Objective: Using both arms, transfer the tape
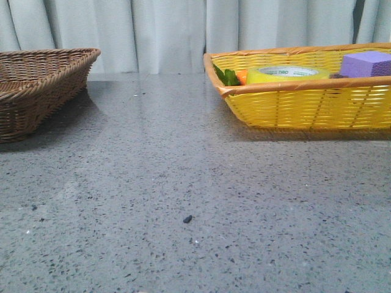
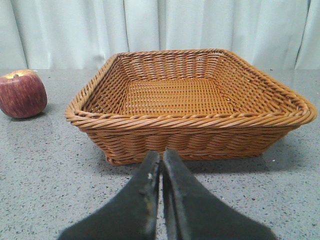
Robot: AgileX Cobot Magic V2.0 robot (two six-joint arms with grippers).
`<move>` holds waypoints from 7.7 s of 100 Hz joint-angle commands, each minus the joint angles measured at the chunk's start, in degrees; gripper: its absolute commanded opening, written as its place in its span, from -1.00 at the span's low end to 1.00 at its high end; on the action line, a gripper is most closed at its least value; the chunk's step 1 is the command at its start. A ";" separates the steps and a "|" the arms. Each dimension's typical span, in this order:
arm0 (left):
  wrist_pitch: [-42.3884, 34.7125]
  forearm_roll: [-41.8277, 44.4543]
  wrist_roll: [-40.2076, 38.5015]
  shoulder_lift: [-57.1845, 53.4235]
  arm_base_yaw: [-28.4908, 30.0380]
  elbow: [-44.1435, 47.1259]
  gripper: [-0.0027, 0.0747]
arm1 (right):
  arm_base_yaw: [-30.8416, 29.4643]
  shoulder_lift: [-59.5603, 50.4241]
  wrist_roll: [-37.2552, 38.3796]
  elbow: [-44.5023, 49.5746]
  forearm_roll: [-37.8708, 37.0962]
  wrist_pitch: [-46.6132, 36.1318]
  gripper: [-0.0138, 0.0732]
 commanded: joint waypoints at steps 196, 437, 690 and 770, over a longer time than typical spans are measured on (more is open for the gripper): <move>-13.54 -0.57 -0.53 28.38 -0.49 -23.90 -0.98 | 10.52 59.21 -0.09 -62.22 10.44 46.85 0.11; -13.54 -0.57 -0.53 28.38 -0.49 -23.90 -0.98 | 45.73 107.04 -6.14 -119.49 8.64 67.53 -0.79; 11.50 5.31 0.14 70.60 -39.66 -57.86 0.07 | 41.45 78.54 0.79 -108.62 -6.58 65.30 -0.85; 25.37 1.09 5.71 91.87 -42.24 -71.73 0.07 | 41.45 51.27 19.27 -68.76 -19.11 50.29 -0.85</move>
